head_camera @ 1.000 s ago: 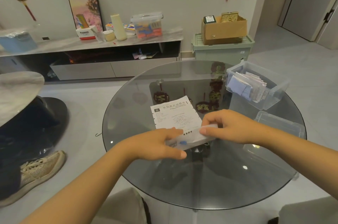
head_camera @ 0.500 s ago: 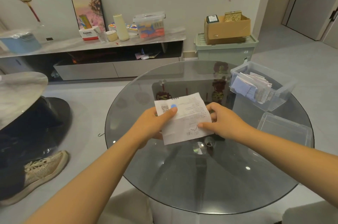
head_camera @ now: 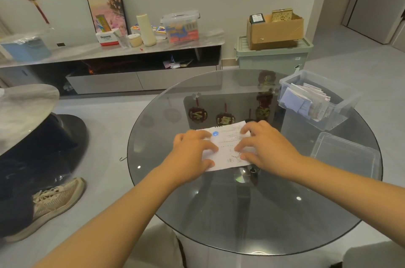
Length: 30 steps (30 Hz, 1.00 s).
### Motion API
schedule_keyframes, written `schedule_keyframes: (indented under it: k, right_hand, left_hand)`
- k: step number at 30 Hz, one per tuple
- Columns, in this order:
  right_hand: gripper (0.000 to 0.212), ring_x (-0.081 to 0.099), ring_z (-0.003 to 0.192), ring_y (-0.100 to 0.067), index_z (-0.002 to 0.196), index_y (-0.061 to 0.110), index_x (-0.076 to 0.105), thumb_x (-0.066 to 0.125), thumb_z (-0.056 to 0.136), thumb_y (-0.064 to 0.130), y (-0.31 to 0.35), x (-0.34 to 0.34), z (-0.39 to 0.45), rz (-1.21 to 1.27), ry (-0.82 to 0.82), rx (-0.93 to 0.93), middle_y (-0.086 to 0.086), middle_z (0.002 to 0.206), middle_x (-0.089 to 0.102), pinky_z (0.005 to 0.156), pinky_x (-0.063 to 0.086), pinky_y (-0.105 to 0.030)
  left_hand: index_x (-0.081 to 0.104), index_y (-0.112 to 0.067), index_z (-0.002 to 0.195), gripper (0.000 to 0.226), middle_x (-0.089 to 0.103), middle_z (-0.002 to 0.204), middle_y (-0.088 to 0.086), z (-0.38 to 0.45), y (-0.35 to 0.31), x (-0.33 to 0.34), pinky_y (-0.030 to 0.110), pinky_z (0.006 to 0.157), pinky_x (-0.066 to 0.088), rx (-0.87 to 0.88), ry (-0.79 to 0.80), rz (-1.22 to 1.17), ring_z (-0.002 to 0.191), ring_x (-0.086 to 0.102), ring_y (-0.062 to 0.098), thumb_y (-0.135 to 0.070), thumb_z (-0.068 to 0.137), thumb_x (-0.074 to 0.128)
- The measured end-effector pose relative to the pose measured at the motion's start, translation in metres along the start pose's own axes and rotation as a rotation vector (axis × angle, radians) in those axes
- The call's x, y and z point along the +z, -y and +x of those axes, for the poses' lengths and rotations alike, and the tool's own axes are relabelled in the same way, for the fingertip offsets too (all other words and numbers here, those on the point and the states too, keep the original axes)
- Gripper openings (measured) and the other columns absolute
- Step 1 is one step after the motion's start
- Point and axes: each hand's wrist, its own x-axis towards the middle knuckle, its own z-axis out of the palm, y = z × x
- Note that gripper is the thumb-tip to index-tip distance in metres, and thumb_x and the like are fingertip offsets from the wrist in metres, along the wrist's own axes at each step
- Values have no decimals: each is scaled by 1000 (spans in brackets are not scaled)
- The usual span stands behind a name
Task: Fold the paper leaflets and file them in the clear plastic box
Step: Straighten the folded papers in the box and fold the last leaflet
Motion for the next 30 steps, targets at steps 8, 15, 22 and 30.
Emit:
schedule_keyframes:
  k: [8,15,22,30]
  right_hand:
    - [41,37,129,-5,133,39,48,48,92,47,-14,-19,-6,-41,268,-169,18,141,44,105,33,-24]
    - [28,60,74,-12,99,26,63,38,95,39,-8,-14,-13,-162,66,-281,6,85,67,67,46,-25]
    - [14,57,71,-14,88,25,51,42,95,33,-11,-17,-13,162,51,-105,5,83,64,61,43,-28]
    - [21,63,78,-15,95,27,50,66,84,36,-11,-5,-6,496,0,137,8,92,63,67,54,-31]
  left_hand:
    - [46,-28,139,49,37,149,-11,-4,-4,-8,25,108,32,113,181,108,134,35,10,-32,91,55]
    - [50,-26,135,51,52,136,-7,-5,-11,-9,32,97,45,138,135,84,121,48,14,-44,88,55]
    - [67,-20,108,25,66,102,1,-2,-16,-7,35,76,49,171,49,78,92,58,20,-31,93,49]
    - [65,-22,92,11,62,79,-7,4,-14,-5,26,62,41,-69,-76,-221,79,57,17,-29,91,57]
